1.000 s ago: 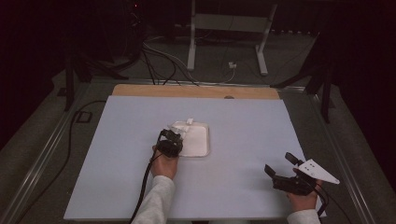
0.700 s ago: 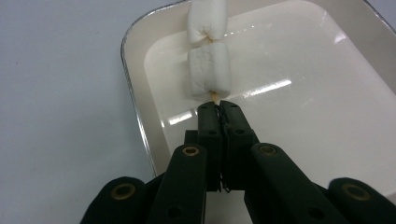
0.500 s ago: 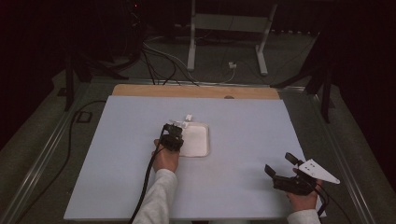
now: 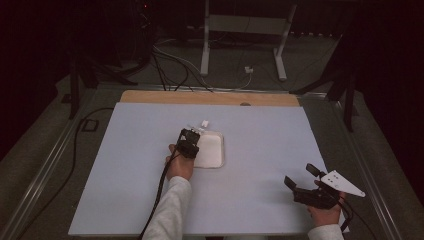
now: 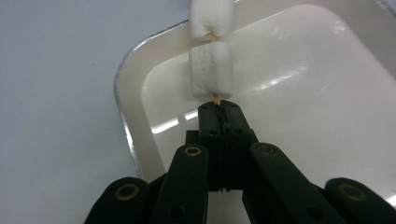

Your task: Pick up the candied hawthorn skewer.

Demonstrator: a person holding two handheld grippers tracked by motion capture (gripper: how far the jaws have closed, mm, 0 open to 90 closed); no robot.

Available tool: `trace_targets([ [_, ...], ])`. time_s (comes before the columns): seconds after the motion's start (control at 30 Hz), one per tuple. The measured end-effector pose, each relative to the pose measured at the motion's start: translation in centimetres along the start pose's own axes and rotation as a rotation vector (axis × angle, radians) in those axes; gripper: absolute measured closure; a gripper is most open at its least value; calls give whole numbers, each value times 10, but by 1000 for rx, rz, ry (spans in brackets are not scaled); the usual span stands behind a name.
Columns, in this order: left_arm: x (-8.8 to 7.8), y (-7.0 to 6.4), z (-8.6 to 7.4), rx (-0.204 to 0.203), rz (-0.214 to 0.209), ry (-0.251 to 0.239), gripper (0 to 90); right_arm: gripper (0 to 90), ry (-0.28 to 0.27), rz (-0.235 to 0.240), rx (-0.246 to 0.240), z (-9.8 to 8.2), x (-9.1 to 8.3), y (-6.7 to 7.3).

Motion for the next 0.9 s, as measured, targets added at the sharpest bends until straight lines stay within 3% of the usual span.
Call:
trace_targets([
  [0.23,-13,6,-11,-46,-64,-44,900,26,1,0,-2,0,0,0],
  [0.63,-42,14,-19,-71,-103,-132,900,26,9,7,-7,-1,3,3],
  [0.9,-62,21,-32,-102,-144,-193,900,25,13,40,5,0,9,8],
])
Point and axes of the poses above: each handheld gripper's, and its own axes: x roughly forward along the jaws, z roughly out of its top, y roughly to its left, the point moved 3 cm from there along x, roughly forward along the jaws, and after that the axes turned 11 degrees about z, right-handed, at the moved point
